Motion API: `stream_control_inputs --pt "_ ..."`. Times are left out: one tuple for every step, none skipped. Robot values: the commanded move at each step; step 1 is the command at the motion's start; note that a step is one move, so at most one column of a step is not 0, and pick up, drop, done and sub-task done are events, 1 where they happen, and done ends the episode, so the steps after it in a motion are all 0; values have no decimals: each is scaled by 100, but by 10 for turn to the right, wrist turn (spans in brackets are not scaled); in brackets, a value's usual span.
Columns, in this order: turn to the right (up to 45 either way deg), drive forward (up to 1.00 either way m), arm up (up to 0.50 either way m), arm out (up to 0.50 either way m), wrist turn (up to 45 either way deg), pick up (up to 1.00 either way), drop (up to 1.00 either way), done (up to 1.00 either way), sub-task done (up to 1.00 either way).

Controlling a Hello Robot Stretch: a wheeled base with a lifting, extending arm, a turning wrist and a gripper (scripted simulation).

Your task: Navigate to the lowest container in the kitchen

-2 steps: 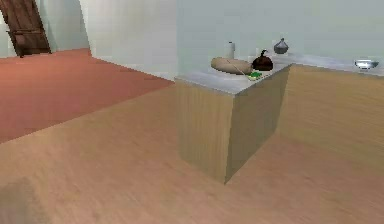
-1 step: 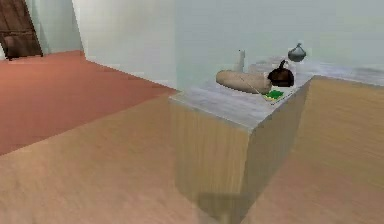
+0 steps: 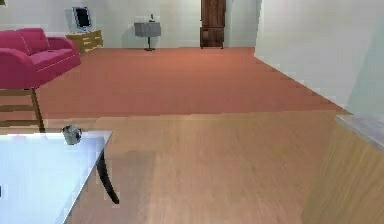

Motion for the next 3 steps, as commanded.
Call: stream_control_inputs --pt "0 40 0 0 0 0 0 0 0" --pt "60 0 0 0 0 0 0 0 0" --pt "0 75 0 0 0 0 0 0 0"
